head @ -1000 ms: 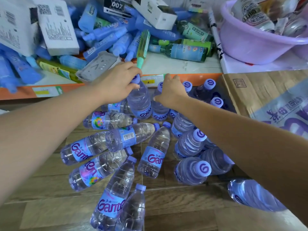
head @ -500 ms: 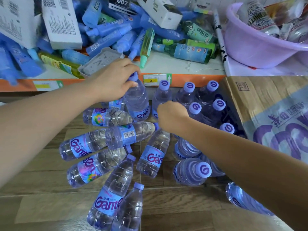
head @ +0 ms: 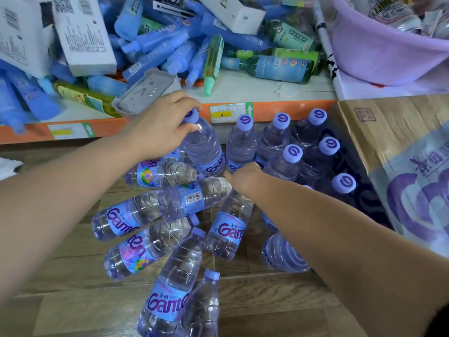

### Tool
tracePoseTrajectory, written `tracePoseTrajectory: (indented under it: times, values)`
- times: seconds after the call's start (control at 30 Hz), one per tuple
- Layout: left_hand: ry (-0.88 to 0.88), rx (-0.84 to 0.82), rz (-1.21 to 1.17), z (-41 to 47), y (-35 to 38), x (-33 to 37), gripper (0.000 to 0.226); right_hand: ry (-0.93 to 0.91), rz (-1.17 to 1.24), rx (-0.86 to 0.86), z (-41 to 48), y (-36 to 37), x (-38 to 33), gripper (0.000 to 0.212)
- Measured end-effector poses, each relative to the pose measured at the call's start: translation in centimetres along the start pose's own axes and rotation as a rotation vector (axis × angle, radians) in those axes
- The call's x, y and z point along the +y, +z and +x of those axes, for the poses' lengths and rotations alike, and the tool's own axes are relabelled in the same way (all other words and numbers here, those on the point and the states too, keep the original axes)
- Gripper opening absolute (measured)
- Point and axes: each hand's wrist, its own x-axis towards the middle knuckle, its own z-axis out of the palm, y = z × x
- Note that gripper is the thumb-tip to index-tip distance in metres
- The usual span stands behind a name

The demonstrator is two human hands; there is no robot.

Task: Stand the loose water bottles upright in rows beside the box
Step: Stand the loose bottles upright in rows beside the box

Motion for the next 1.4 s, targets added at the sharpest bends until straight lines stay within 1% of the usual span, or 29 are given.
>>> tracePoseTrajectory:
  times: [0.1,0.13,0.2,0.23,0.3,0.33,0.4,0.43,0.53,0.63,0.7,0.83,1.0,1.13,1.23,1.4]
  values:
    - [-0.004,0.019,0.002,0.0,0.0,0.0,0.035,-0.036,-0.129,0.002,-0.6,-0.7,0.0,0.048]
    - [-0.004,0.016,0.003,-0.1,0.0,0.1,0.035,-0.052,-0.153,-0.001,-1.0,-1.1,0.0,0.041]
    - [-0.005,0.006,0.004,0.0,0.2,0.2,0.036,-0.082,-0.159,0.011,-2.4,-2.6,0.1,0.034]
    - [-0.006,0.002,0.005,0.0,0.2,0.3,0.036,-0.111,-0.159,0.013,-3.2,-3.6,0.3,0.033]
    - [0.004,-0.014,0.018,0.1,0.2,0.5,0.037,-0.189,-0.143,0.0,-4.8,-5.6,0.7,0.043]
    - [0.015,-0.025,0.031,0.2,0.2,0.7,0.037,-0.241,-0.113,-0.01,-5.6,-6.4,1.0,0.051]
    - [0.048,-0.045,0.052,0.4,0.2,1.2,0.039,-0.291,0.14,-0.04,-7.2,-6.9,1.5,0.061]
    - [0.063,-0.051,0.058,0.5,0.1,1.6,0.039,-0.312,0.258,-0.023,-7.9,-6.8,1.8,0.061]
    - [0.108,-0.054,0.068,0.7,-0.5,3.0,0.039,-0.347,0.467,0.056,-9.6,-5.3,2.4,0.047]
    - [0.153,-0.063,0.069,0.6,-1.2,4.0,0.04,-0.349,0.603,0.063,-10.8,-3.8,3.0,0.042]
    - [0.168,-0.081,0.072,0.6,-1.5,4.6,0.04,-0.344,0.6,0.078,-11.6,-3.2,3.5,0.041]
    - [0.164,-0.086,0.038,0.8,-1.9,6.0,0.036,-0.352,0.558,0.118,-13.2,-2.3,4.1,0.034]
    - [0.184,-0.083,-0.023,1.2,-1.1,8.2,0.034,-0.331,0.641,0.167,-13.9,-1.7,4.5,0.024]
    - [0.177,-0.166,-0.024,0.7,1.1,8.3,0.037,-0.281,0.703,0.225,-14.0,-0.7,4.3,0.024]
    - [0.163,-0.135,-0.052,0.9,1.4,8.4,0.037,-0.257,0.723,0.268,-14.0,-0.3,4.1,0.021]
    - [0.148,-0.137,-0.046,1.2,1.3,7.8,0.038,-0.218,0.733,0.331,-13.5,-0.6,3.7,0.02]
